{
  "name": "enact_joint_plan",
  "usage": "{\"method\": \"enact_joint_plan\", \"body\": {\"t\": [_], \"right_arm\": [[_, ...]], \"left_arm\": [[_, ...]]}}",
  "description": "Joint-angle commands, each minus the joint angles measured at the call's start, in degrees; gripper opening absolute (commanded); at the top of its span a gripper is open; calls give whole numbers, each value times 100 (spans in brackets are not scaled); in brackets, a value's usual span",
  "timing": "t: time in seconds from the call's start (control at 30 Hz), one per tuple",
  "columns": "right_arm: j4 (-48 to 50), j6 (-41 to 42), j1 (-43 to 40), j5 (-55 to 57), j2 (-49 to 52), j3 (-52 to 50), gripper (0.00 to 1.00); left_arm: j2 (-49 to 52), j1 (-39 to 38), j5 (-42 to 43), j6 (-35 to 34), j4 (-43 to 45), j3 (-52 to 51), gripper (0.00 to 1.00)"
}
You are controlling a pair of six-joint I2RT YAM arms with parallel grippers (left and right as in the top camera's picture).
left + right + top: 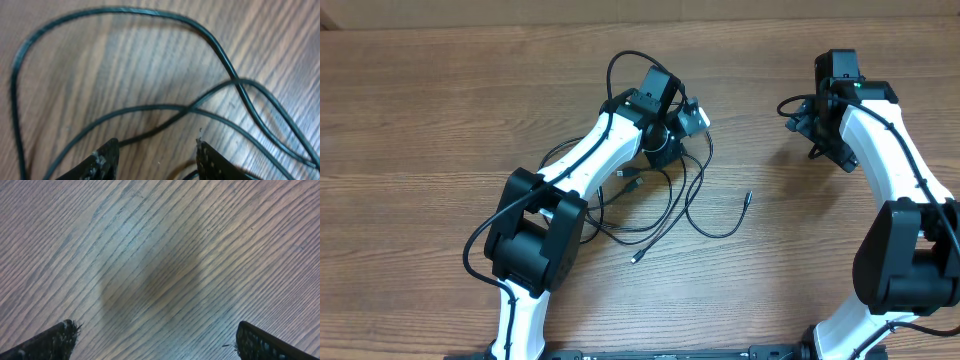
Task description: Untangle cables
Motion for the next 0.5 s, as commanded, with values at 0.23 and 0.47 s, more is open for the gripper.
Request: {"method": "enact_joint_plan", "body": {"t": [0.23, 0.47], "right_arm": [[26, 42, 2, 59, -48, -11, 100], [26, 42, 2, 59, -48, -11, 100]], "left_arm": [[-66, -50, 157, 1034, 894, -621, 48], [-63, -48, 155, 1034, 1137, -660, 49]]}}
